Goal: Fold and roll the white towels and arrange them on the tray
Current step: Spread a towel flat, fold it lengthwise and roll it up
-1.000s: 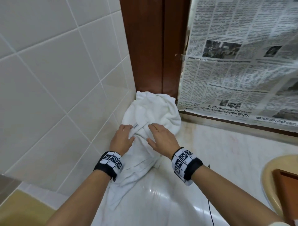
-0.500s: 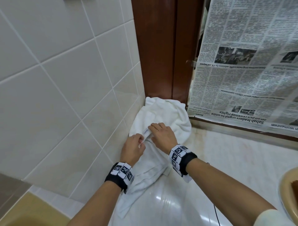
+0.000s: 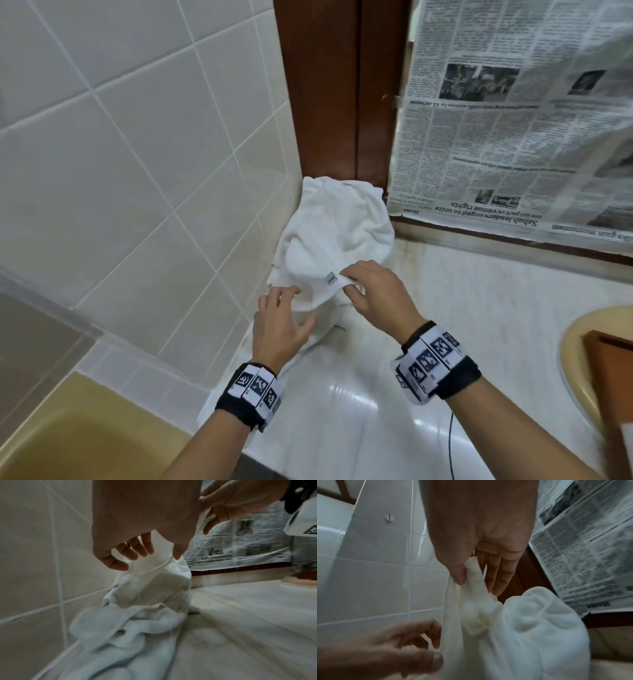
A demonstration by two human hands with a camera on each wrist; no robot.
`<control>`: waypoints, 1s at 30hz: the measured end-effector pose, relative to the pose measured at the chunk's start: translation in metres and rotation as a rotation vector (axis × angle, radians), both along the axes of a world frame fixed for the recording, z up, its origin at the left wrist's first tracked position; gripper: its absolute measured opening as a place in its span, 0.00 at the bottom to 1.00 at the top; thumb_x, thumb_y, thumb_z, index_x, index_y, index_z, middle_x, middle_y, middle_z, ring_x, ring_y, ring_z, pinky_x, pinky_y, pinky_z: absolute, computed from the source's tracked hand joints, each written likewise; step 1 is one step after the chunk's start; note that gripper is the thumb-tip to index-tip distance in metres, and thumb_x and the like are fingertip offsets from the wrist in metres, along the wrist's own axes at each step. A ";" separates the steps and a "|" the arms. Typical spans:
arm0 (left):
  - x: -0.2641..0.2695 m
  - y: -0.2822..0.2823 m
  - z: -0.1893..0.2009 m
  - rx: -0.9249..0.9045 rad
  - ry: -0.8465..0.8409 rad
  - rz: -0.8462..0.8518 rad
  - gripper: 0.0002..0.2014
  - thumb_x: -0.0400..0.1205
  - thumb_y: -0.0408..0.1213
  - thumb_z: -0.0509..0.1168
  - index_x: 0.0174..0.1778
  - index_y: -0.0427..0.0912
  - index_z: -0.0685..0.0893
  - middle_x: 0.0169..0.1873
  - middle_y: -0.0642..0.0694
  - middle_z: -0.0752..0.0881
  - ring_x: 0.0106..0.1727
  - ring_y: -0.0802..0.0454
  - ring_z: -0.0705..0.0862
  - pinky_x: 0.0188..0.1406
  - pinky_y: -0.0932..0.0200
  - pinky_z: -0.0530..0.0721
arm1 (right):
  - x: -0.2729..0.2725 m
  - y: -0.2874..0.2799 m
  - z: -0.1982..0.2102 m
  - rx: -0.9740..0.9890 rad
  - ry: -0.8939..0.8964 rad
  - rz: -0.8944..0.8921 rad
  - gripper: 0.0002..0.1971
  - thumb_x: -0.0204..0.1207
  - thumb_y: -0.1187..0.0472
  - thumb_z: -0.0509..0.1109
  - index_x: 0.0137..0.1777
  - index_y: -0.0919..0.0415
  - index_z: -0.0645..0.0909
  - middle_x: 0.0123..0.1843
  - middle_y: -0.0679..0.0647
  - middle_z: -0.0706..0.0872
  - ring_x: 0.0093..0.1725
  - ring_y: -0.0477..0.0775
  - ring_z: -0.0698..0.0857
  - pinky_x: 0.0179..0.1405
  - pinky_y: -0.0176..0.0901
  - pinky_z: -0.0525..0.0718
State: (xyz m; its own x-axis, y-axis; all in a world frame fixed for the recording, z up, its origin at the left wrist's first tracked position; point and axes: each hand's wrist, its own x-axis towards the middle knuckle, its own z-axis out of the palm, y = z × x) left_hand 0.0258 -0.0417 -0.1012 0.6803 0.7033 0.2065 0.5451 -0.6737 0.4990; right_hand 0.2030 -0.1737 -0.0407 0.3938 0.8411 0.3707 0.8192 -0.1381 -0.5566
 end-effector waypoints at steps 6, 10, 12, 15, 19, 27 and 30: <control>0.012 -0.036 0.002 -0.120 0.010 -0.008 0.16 0.76 0.45 0.73 0.59 0.52 0.81 0.57 0.53 0.81 0.59 0.47 0.79 0.51 0.46 0.80 | -0.025 -0.056 0.020 0.080 0.091 -0.054 0.06 0.75 0.58 0.69 0.48 0.57 0.84 0.39 0.45 0.83 0.37 0.45 0.77 0.36 0.44 0.79; -0.014 -0.043 0.004 -0.179 -0.215 -0.140 0.09 0.80 0.30 0.69 0.48 0.51 0.86 0.42 0.59 0.86 0.45 0.63 0.82 0.45 0.65 0.79 | -0.032 -0.098 0.036 0.106 0.077 -0.109 0.02 0.76 0.62 0.73 0.47 0.58 0.85 0.39 0.46 0.84 0.36 0.46 0.79 0.35 0.39 0.77; -0.034 -0.043 0.013 -0.177 -0.254 -0.195 0.09 0.81 0.29 0.69 0.48 0.50 0.86 0.41 0.62 0.86 0.45 0.65 0.83 0.42 0.73 0.77 | -0.037 -0.122 0.043 0.104 0.070 -0.147 0.01 0.77 0.63 0.75 0.46 0.59 0.86 0.39 0.47 0.85 0.36 0.47 0.81 0.36 0.43 0.79; -0.061 -0.038 0.019 -0.178 -0.269 -0.225 0.06 0.83 0.34 0.69 0.47 0.51 0.86 0.40 0.60 0.87 0.44 0.62 0.85 0.43 0.63 0.84 | -0.052 -0.156 0.051 0.102 0.092 -0.192 0.02 0.77 0.64 0.76 0.46 0.58 0.87 0.39 0.45 0.87 0.38 0.47 0.84 0.38 0.45 0.82; -0.086 -0.035 0.022 -0.179 -0.230 -0.262 0.05 0.82 0.36 0.71 0.50 0.51 0.87 0.44 0.59 0.88 0.47 0.62 0.85 0.45 0.59 0.85 | -0.086 -0.193 0.053 0.111 0.139 -0.241 0.04 0.78 0.67 0.74 0.46 0.57 0.87 0.39 0.42 0.87 0.40 0.47 0.85 0.39 0.44 0.84; -0.124 -0.057 0.046 -0.081 -0.213 -0.412 0.06 0.84 0.35 0.70 0.51 0.52 0.86 0.46 0.61 0.86 0.51 0.64 0.84 0.46 0.75 0.77 | -0.136 -0.254 0.074 0.170 0.151 -0.336 0.08 0.74 0.74 0.75 0.43 0.60 0.88 0.36 0.44 0.87 0.36 0.45 0.83 0.34 0.23 0.74; -0.132 -0.078 0.062 -0.174 -0.264 -0.416 0.06 0.85 0.36 0.68 0.50 0.55 0.84 0.45 0.61 0.86 0.49 0.59 0.86 0.42 0.72 0.80 | -0.147 -0.283 0.086 0.221 0.205 -0.335 0.06 0.75 0.69 0.76 0.42 0.57 0.88 0.34 0.44 0.87 0.33 0.47 0.82 0.33 0.28 0.75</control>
State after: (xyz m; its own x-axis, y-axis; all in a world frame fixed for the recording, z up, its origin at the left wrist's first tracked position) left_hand -0.1062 -0.1193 -0.0396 0.8503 0.4234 0.3125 0.0892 -0.7013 0.7073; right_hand 0.0557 -0.4568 0.0457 0.7152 0.5640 0.4128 0.6190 -0.2369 -0.7488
